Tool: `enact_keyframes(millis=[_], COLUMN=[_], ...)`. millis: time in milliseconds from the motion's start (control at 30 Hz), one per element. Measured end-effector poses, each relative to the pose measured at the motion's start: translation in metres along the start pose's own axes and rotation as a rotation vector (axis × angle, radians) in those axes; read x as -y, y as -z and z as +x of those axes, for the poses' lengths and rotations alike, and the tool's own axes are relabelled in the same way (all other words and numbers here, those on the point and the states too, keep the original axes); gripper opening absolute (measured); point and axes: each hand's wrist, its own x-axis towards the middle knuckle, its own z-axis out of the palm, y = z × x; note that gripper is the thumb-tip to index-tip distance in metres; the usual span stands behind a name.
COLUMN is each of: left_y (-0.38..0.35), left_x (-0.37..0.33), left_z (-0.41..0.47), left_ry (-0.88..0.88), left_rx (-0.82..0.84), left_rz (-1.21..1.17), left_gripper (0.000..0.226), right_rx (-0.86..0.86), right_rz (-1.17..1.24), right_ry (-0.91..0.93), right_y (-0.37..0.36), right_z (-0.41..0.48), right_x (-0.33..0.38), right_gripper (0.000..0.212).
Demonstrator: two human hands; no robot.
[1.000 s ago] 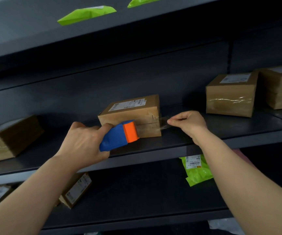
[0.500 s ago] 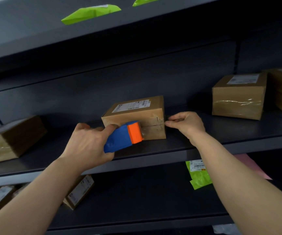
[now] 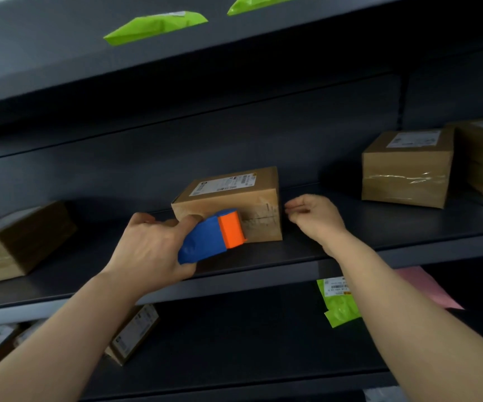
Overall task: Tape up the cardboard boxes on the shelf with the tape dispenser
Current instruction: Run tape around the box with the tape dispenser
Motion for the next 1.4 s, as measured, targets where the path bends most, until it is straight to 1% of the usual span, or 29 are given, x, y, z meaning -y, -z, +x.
enact_keyframes(millis=[67,133,167,200,233,267,300,333,367,400,433,500,533,600,733,833,967,1100,1200,1300,1400], left_y=[-0.001,-0.003,-0.003,-0.004,-0.004,-0.005,-0.007,-0.008,-0.009,-0.01,-0.012,-0.015,-0.017,-0.021,-0.034,-0.044,-0.052,-0.057,-0.062,-0.067,-0.072], left_x=[0.001,0.001,0.0,0.0,0.0,-0.001,0.0,0.001,0.001,0.003,0.004,0.008,0.01,0.014,0.024,0.033,0.044,0.052,0.077,0.103,0.108], left_z=[0.0,-0.001,-0.001,-0.002,-0.002,-0.003,-0.004,-0.005,-0.006,-0.006,-0.007,-0.008,-0.009,-0.01,-0.008,-0.008,-0.011,-0.012,-0.018,-0.03,-0.037], left_ry=[-0.003,-0.002,-0.003,-0.004,-0.007,-0.009,-0.009,-0.007,-0.005,-0.004,-0.005,-0.01,-0.011,-0.008,-0.016,-0.034,-0.048,-0.054,-0.015,0.019,0.008], left_rx=[0.002,0.004,0.001,-0.004,-0.009,-0.013,-0.016,-0.02,-0.024,-0.029,-0.033,-0.048,-0.055,-0.062,-0.076,-0.086,-0.114,-0.117,-0.07,-0.073,-0.078], left_rz=[0.005,0.002,-0.004,-0.007,-0.007,-0.008,-0.011,-0.012,-0.011,-0.009,-0.01,-0.018,-0.018,-0.011,-0.036,-0.041,-0.048,-0.044,-0.001,0.035,0.039], left_gripper=[0.077,0.078,0.079,0.079,0.079,0.079,0.079,0.079,0.079,0.079,0.079,0.08,0.081,0.083,0.086,0.088,0.089,0.092,0.093,0.094,0.093], right_rx=[0.123,0.161,0.138,0.075,-0.025,-0.134,-0.203,-0.204,-0.149,-0.07,0.002,0.081,0.094,0.097,0.017,0.022,0.029,0.04,0.045,0.037,0.019], right_rz=[0.005,0.001,0.003,-0.009,-0.045,-0.099,-0.168,-0.259,-0.397,-0.582,-0.779,-1.069,-1.136,-1.116,-0.977,-0.934,-0.94,-0.956,-0.943,-0.921,-0.924], right_ry=[0.015,0.019,0.026,0.049,0.1,0.188,0.311,0.448,0.577,0.678,0.736,0.728,0.689,0.622,0.583,0.537,0.504,0.494,0.489,0.49,0.485], right_y=[-0.002,-0.003,-0.003,-0.002,0.0,0.002,0.003,0.003,0.0,-0.005,-0.012,-0.028,-0.035,-0.044,-0.055,-0.055,-0.054,-0.053,-0.051,-0.053,-0.058], right_z=[0.0,-0.002,-0.003,-0.006,-0.011,-0.017,-0.024,-0.032,-0.038,-0.04,-0.04,-0.033,-0.028,-0.023,-0.023,-0.024,-0.026,-0.027,-0.027,-0.027,-0.028], right_x=[0.001,0.002,0.003,0.006,0.01,0.017,0.025,0.035,0.045,0.052,0.057,0.06,0.06,0.061,0.063,0.064,0.067,0.069,0.069,0.069,0.07], right_gripper=[0.043,0.056,0.061,0.064,0.067,0.07,0.073,0.079,0.087,0.097,0.107,0.12,0.125,0.13,0.117,0.111,0.107,0.109,0.11,0.109,0.111])
